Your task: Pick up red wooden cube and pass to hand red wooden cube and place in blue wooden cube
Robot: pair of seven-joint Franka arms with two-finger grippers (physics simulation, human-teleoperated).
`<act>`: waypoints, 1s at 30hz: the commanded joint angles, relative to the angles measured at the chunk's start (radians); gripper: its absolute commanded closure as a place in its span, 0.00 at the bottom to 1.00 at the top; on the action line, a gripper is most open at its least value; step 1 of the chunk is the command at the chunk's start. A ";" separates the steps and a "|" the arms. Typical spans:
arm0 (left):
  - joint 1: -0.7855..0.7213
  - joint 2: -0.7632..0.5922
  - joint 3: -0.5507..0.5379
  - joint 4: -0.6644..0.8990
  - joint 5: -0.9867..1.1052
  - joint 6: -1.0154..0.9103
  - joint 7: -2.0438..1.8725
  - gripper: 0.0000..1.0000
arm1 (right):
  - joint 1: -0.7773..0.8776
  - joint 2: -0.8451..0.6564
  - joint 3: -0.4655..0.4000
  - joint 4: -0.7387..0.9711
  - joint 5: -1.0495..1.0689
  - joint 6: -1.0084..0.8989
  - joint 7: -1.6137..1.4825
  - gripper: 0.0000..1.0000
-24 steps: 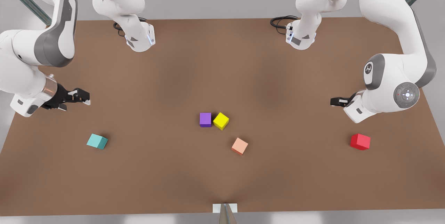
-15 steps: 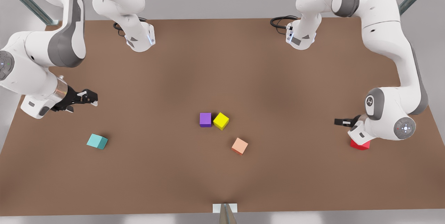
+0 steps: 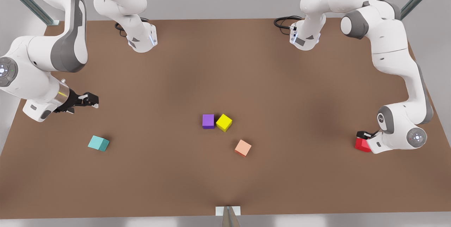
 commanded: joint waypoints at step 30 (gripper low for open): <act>0.005 0.048 -0.025 0.018 -0.113 -0.017 -0.149 0.43 | 0.009 -0.001 0.000 -0.021 -0.001 -0.006 0.008 0.00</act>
